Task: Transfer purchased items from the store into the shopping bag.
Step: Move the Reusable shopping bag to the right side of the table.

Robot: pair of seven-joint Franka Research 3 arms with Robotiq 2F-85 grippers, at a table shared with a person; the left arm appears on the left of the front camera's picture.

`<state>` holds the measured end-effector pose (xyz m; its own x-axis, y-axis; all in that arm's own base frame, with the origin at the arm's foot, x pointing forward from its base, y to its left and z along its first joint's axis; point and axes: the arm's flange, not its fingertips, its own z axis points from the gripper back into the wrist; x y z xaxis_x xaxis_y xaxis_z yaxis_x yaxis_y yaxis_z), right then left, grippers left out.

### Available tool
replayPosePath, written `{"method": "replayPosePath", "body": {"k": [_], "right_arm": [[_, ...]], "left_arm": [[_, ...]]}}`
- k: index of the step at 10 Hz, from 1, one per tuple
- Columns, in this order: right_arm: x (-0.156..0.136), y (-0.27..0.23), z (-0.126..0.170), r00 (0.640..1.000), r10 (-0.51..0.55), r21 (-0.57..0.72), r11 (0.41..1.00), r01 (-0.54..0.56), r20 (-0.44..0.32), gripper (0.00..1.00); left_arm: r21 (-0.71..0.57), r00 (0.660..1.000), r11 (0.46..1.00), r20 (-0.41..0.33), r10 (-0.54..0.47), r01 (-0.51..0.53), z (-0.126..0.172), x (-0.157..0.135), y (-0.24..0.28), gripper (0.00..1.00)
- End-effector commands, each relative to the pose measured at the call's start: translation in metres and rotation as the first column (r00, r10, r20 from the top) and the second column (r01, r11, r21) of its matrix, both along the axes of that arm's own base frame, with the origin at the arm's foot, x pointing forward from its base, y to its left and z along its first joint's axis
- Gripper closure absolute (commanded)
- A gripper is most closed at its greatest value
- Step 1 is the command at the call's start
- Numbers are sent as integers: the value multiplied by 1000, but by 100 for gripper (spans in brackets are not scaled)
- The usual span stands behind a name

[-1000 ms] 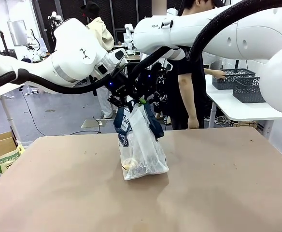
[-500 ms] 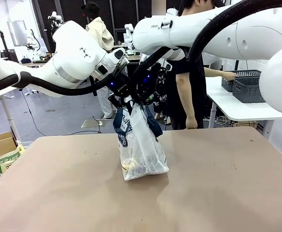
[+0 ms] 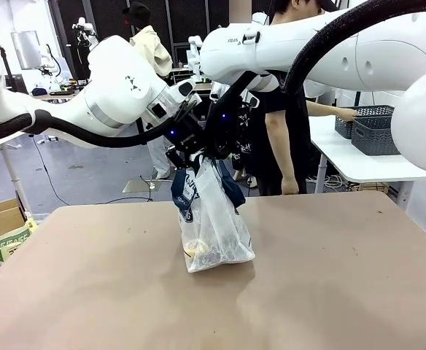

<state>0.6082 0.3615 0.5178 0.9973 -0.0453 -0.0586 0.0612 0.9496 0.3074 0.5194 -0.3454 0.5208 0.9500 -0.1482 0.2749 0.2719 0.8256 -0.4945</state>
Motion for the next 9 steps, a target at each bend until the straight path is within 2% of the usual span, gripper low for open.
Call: {"method": "replayPosePath", "body": {"k": [1, 5, 9], "right_arm": [[3, 4, 4, 1000, -15, 23, 1000, 15, -16, 100], [3, 3, 7, 1000, -18, 26, 999, 19, -15, 100], [4, 0, 8, 1000, -23, 29, 999, 24, -11, 100]], "left_arm": [[78, 1000, 997, -3, -24, 24, 0, 1, -5, 20], [84, 1000, 996, -3, -4, 5, 4, -3, 0, 100], [116, 1000, 993, -18, -5, 7, 5, -5, 5, 100]]}}
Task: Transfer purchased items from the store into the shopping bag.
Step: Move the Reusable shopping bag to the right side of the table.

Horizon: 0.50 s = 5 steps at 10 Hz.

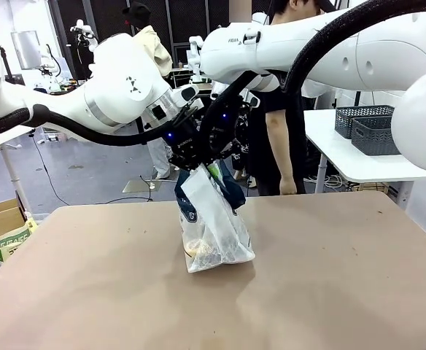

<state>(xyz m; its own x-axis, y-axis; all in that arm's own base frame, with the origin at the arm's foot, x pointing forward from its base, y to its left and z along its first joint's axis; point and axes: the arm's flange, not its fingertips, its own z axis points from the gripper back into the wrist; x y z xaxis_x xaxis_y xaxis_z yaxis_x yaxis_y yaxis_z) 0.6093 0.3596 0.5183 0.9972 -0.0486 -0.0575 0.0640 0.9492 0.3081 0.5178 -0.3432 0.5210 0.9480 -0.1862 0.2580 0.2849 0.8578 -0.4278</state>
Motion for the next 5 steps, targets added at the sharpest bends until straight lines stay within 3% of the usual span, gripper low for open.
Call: {"method": "replayPosePath", "body": {"k": [1, 5], "right_arm": [[3, 0, 8, 1000, -18, 33, 999, 19, -12, 100], [0, -10, 3, 997, 71, 53, 996, -73, 35, 100]], "left_arm": [[48, 1000, 999, -16, 15, -15, 6, -3, 5, 100], [64, 1000, 998, -16, 12, -11, 7, -3, 9, 100]]}}
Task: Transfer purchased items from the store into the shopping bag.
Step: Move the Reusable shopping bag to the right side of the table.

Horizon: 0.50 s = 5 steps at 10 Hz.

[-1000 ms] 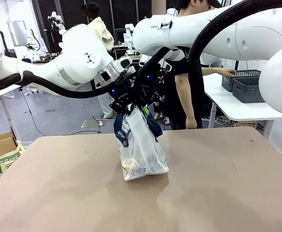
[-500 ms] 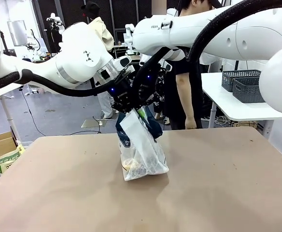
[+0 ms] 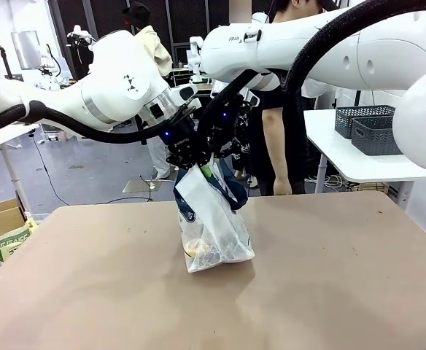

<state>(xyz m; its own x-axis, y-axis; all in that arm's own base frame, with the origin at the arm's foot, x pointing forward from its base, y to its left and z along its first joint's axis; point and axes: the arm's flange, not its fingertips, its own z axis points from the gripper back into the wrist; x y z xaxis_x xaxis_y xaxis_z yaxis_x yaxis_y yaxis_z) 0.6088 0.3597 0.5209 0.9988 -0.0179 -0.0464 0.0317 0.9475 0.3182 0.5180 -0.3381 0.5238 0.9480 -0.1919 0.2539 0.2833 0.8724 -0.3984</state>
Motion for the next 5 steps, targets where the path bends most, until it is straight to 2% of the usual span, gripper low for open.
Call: {"method": "replayPosePath", "body": {"k": [1, 2, 4, 5], "right_arm": [[0, -12, -3, 994, 81, 10, 997, -82, 67, 100], [-1, -13, -7, 984, 134, -16, 991, -133, 119, 100], [-3, -23, -10, 971, 162, 36, 985, -171, 175, 100], [-5, -31, -9, 968, 153, 69, 983, -169, 198, 80]], "left_arm": [[47, 1000, 999, 22, -2, 1, 5, -3, 1, 100], [0, 1000, 1000, 0, 0, 0, 0, 0, 0, 100], [0, 1000, 1000, 0, 0, 0, 0, 0, 0, 100], [0, 1000, 1000, 0, 0, 0, 0, 0, 0, 100]]}}
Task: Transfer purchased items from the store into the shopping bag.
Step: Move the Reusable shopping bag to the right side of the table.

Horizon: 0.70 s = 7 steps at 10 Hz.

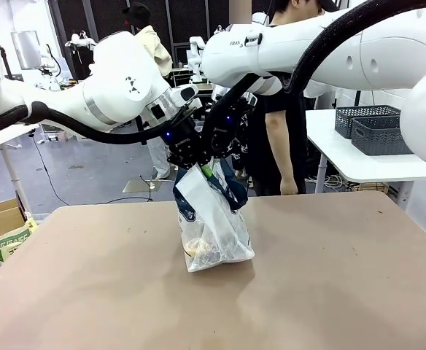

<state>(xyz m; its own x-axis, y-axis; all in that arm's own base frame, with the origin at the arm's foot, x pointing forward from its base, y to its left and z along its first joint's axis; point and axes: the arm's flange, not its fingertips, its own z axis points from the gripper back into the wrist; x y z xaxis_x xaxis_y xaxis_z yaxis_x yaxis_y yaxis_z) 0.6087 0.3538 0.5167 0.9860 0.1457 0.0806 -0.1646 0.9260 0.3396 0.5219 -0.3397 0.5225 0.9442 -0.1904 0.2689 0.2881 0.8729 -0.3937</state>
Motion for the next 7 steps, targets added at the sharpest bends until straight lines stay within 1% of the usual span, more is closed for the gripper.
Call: {"method": "replayPosePath", "body": {"k": [1, 2, 4, 7], "right_arm": [[-8, -31, -4, 998, -3, 73, 997, -2, 67, 60], [-10, -33, -3, 997, 18, 95, 995, -24, 69, 40], [-13, -42, 4, 995, 14, 104, 994, -24, 94, 0], [-30, -78, 26, 979, 65, 148, 984, -95, 195, 0]], "left_arm": [[0, 1000, 1000, -16, -2, 2, 1, -4, 2, 100], [0, 1000, 1000, -16, -2, 2, 1, -4, 2, 100], [0, 1000, 1000, -16, -2, 2, 1, -4, 2, 100], [0, 1000, 1000, -16, -2, 2, 1, -4, 2, 100]]}}
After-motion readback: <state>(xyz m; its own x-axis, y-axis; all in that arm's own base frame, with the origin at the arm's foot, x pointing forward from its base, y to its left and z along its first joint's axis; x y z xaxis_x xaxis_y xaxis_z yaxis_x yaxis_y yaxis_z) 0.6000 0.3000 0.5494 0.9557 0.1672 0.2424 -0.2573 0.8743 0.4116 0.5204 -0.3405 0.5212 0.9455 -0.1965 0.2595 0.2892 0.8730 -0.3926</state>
